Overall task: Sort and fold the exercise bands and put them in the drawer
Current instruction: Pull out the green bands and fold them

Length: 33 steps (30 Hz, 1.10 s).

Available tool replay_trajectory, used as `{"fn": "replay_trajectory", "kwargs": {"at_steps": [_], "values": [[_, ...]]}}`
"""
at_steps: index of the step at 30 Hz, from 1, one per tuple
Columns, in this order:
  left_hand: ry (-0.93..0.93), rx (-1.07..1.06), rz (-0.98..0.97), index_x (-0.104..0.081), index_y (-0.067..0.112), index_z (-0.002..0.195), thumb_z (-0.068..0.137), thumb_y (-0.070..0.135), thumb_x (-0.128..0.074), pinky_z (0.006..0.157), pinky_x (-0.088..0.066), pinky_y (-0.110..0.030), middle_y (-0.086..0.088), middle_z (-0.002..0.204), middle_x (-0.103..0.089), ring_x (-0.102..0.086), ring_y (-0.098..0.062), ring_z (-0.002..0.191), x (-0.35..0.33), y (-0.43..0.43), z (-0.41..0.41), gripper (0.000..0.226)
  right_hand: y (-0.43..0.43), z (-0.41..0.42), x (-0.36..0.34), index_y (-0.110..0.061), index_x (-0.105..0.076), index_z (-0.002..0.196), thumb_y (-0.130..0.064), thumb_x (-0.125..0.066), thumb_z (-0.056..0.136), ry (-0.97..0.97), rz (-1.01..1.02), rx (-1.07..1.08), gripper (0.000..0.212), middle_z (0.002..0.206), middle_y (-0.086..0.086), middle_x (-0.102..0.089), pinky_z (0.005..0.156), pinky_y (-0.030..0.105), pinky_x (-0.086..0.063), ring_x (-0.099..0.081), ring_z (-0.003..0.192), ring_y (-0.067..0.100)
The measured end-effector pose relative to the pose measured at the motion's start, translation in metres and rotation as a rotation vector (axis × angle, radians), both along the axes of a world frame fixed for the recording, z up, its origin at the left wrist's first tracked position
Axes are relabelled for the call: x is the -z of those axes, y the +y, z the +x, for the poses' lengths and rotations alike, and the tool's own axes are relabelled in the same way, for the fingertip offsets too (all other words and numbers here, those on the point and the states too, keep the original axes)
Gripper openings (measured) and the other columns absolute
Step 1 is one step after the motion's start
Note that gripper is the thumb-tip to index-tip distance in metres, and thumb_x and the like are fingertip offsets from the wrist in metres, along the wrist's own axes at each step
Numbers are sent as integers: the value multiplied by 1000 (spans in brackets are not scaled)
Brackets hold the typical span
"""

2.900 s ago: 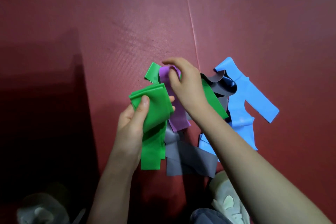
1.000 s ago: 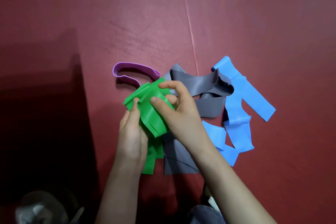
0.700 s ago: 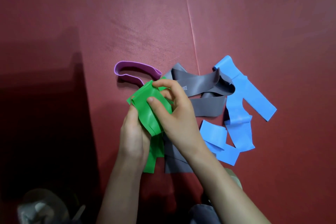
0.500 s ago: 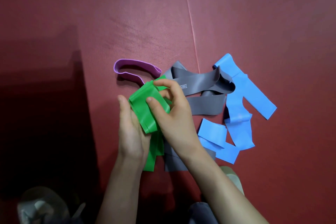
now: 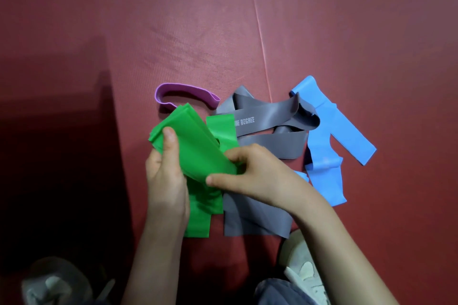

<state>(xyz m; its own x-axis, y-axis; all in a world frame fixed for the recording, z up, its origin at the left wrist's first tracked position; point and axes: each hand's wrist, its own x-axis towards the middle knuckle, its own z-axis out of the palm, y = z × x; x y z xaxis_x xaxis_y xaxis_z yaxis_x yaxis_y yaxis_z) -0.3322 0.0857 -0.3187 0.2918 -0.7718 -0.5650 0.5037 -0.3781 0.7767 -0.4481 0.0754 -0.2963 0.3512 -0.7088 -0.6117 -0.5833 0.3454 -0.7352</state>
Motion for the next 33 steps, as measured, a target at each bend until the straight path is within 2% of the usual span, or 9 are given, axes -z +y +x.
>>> {"fn": "replay_trajectory", "kwargs": {"at_steps": [5, 8, 12, 18, 22, 25, 29, 31, 33], "values": [[3, -2, -21, -71, 21, 58, 95, 22, -32, 52, -50, -13, 13, 53, -66, -61, 2, 51, -9, -3, -2, 54, 1, -10, 1, -1, -61, 70, -29, -71, 76, 134, -43, -147, 30, 59, 16, -48, 57, 36, -32, -37, 59, 18], [1, -13, -32, -70, 19, 62, 94, 25, -33, 56, -52, -14, 12, 56, -68, -63, 1, 55, -11, -6, 1, 49, 9, -13, 4, -5, -66, 76, -35, -70, 75, 195, -30, -201, 30, 65, 9, -53, 65, 32, -40, -42, 67, 18], [52, 17, -75, -67, 16, 80, 87, 35, -39, 71, -55, -22, 7, 73, -74, -68, -5, 70, -8, -5, 6, 34, 23, -15, 13, -21, -71, 95, -32, -71, 74, 151, -32, -158, 24, 111, 10, -64, 98, 36, -40, -52, 113, 19], [89, 81, -89, -70, 14, 72, 87, 37, -45, 65, -56, -23, 3, 67, -72, -67, -9, 63, -12, -5, 3, 37, 41, -20, 50, -13, -66, 91, -13, -70, 76, -127, 294, -38, 16, 98, 10, -71, 91, 42, -50, -62, 87, 13], [3, 109, -66, -72, 27, 54, 80, 26, -41, 47, -48, -12, 11, 51, -67, -62, 0, 48, -19, -6, -1, 41, 59, -9, 62, -8, -68, 85, -11, -67, 80, -194, 469, -192, 5, 67, -10, -65, 67, 27, -47, -54, 64, 2], [-40, 171, -65, -72, 29, 56, 79, 30, -51, 48, -49, -12, 12, 51, -67, -62, 1, 47, -19, -6, 0, 31, 70, 11, 70, 1, -61, 107, -2, -61, 83, -256, 465, -45, 24, 91, -4, -71, 81, 25, -51, -60, 76, 1], [-45, 265, -58, -73, 25, 74, 69, 42, -66, 74, -54, -35, 1, 74, -72, -66, -19, 74, -9, -4, 7, 19, 66, 25, 75, -7, -52, 115, -9, -55, 85, -86, 209, 230, 30, 112, 21, -64, 92, 43, -48, -61, 101, 34], [-21, 326, -53, -72, 22, 79, 62, 50, -66, 81, -52, -48, -5, 80, -72, -64, -28, 80, -10, -2, 6, 34, 60, 25, 71, -8, -44, 122, -14, -53, 88, 87, 93, 162, 36, 117, 18, -61, 91, 40, -44, -55, 109, 35], [18, 361, -59, -73, 23, 77, 68, 43, -61, 76, -55, -41, -2, 76, -74, -68, -20, 74, -13, -1, 4, 25, 57, 24, 63, -7, -38, 124, -21, -52, 88, 297, 28, -9, 41, 121, 17, -57, 89, 39, -40, -52, 112, 35]]}}
